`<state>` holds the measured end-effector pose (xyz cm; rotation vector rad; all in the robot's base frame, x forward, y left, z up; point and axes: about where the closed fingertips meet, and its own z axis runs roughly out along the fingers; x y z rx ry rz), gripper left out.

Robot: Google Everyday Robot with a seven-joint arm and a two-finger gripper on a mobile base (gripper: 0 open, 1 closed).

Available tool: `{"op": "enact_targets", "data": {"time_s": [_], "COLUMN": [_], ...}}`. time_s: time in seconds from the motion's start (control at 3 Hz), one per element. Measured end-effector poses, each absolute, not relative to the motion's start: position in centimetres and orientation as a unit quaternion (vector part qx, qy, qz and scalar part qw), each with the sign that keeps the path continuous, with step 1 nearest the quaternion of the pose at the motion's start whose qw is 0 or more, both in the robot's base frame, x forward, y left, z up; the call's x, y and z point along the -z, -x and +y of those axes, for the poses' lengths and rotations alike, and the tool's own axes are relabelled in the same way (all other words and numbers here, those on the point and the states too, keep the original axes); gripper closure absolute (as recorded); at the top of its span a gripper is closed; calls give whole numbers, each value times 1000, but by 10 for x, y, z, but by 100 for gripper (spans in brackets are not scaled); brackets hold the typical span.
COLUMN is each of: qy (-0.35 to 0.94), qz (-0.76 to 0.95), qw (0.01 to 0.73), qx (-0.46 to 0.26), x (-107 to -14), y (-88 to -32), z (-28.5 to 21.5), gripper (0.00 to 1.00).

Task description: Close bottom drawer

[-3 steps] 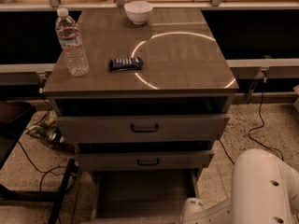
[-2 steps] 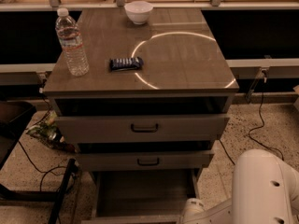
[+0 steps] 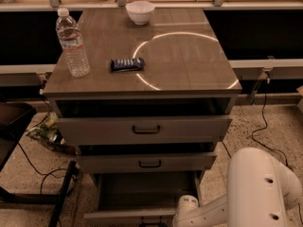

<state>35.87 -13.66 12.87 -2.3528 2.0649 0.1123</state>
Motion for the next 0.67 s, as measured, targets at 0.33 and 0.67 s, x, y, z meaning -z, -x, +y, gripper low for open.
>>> {"op": "enact_targets", "data": {"time_s": [0.33, 0.67], "qy": [757, 759], "qz": [653, 650], "qw": [9, 10], "qx": [-18, -11], "x": [-123, -119], "y": [-393, -408], "z": [-129, -127], "gripper": [100, 100]}}
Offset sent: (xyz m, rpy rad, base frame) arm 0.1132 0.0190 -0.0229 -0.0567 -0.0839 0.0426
